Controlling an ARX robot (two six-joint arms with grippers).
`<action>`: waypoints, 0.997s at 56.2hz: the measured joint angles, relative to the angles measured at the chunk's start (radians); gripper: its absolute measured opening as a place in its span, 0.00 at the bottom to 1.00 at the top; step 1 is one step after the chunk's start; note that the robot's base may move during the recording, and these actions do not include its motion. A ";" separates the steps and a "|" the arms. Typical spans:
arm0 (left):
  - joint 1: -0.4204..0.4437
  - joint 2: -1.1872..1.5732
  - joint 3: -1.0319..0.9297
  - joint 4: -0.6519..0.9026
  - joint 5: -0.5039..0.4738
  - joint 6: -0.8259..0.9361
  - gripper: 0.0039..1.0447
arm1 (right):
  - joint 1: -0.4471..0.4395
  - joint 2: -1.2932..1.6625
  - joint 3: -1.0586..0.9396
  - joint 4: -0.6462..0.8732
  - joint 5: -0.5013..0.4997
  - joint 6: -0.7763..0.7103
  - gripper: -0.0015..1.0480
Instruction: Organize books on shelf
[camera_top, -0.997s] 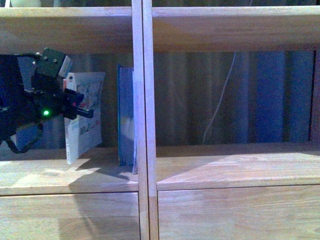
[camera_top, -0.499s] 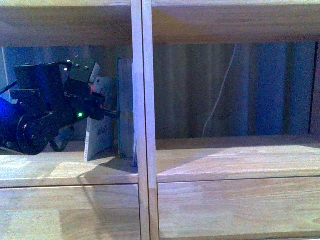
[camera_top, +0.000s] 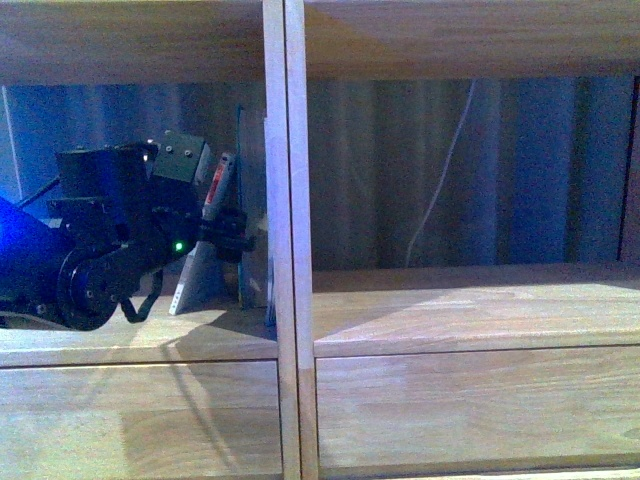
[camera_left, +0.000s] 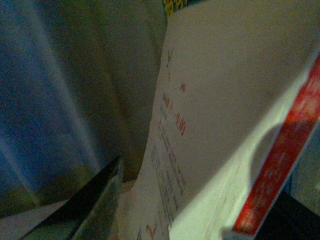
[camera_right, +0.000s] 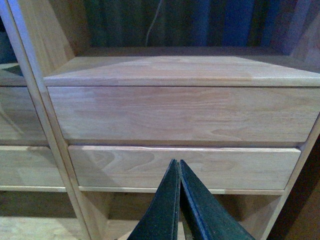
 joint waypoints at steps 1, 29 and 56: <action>0.000 -0.001 -0.003 0.000 -0.004 0.000 0.74 | 0.000 -0.013 0.000 -0.015 0.000 0.000 0.03; -0.042 -0.297 -0.375 0.027 -0.068 -0.116 0.93 | 0.000 -0.161 0.000 -0.166 0.000 0.000 0.03; -0.014 -1.058 -1.069 0.069 -0.291 -0.064 0.93 | 0.000 -0.161 0.000 -0.166 0.000 -0.002 0.56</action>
